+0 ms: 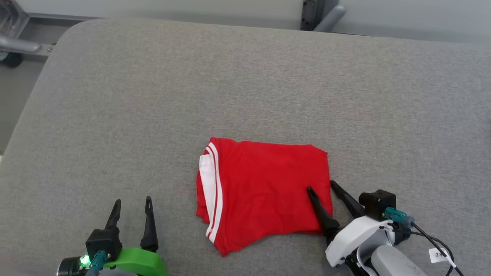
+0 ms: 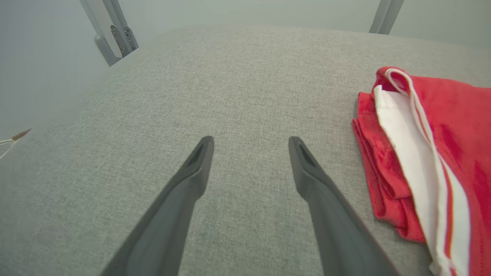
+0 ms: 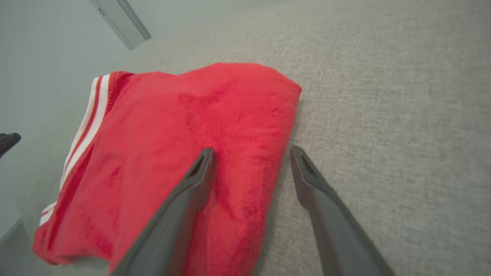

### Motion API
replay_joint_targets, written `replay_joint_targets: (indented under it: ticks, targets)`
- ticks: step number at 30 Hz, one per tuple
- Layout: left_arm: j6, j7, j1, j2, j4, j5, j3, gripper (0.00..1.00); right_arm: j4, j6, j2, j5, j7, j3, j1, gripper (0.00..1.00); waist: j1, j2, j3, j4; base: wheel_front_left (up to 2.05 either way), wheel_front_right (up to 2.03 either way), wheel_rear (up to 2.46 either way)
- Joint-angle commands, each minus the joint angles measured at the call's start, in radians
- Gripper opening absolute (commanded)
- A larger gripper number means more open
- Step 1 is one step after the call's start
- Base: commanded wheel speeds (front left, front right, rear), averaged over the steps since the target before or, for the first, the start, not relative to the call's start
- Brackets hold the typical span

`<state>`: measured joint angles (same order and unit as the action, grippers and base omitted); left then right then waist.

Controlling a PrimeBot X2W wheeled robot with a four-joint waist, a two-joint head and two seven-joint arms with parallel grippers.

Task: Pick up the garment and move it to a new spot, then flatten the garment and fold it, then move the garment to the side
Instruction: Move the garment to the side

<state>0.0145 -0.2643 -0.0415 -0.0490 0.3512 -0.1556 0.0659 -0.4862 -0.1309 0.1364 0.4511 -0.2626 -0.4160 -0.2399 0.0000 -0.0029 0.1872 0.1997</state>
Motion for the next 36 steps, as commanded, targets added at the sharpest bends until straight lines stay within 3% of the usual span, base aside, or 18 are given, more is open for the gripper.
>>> replay_joint_targets:
  ticks: [1,3,4,5,6,7,15,29,36]
  targets:
    - [0.003,0.001,0.004,-0.004,-0.006,-0.006,0.001,1.00,-0.020,0.000,0.006,0.022,-0.002,-0.009,-0.011,1.00,0.0000,0.0029,0.034,0.065,0.00,0.00,0.00]
    - [0.003,0.001,0.009,-0.004,-0.008,-0.008,0.003,1.00,-0.034,0.000,0.013,0.041,-0.002,-0.017,-0.024,1.00,0.0000,0.0029,0.034,0.075,0.00,0.00,0.00]
    - [0.004,0.001,0.010,-0.004,-0.008,-0.008,0.004,1.00,-0.049,0.000,0.014,0.055,-0.002,-0.022,-0.021,0.90,0.0000,0.0029,0.034,0.077,0.00,0.00,0.00]
    - [0.006,0.001,0.010,-0.004,-0.008,-0.010,0.003,1.00,-0.057,0.000,0.014,0.062,-0.002,-0.027,-0.023,0.69,0.0000,0.0029,0.035,0.077,0.00,0.00,0.00]
    - [0.007,0.001,0.010,-0.004,-0.010,-0.010,0.002,1.00,-0.062,0.000,0.015,0.066,-0.002,-0.031,-0.028,0.31,0.0000,0.0029,0.036,0.076,0.00,0.00,0.00]
    - [0.009,0.001,0.010,-0.003,-0.011,-0.010,0.002,1.00,-0.069,0.000,0.016,0.071,0.000,-0.036,-0.031,0.00,0.0000,0.0029,0.036,0.074,0.00,0.00,0.00]
    - [-0.008,0.001,0.001,-0.004,-0.007,0.007,0.008,1.00,-0.043,0.001,0.031,0.002,-0.001,0.036,-0.056,0.00,0.0000,0.0029,0.004,-0.031,0.00,0.00,0.00]
    - [-0.039,0.001,-0.006,-0.004,0.022,0.041,-0.008,1.00,-0.057,0.001,-0.009,-0.034,-0.002,0.069,-0.014,0.00,0.0000,0.0029,-0.083,-0.502,0.00,0.00,0.00]
    - [-0.049,0.001,-0.019,-0.004,0.033,0.042,0.004,1.00,-0.046,0.001,-0.015,-0.024,-0.002,0.056,-0.011,0.00,0.0000,0.0029,-0.073,-0.651,0.00,0.00,0.00]
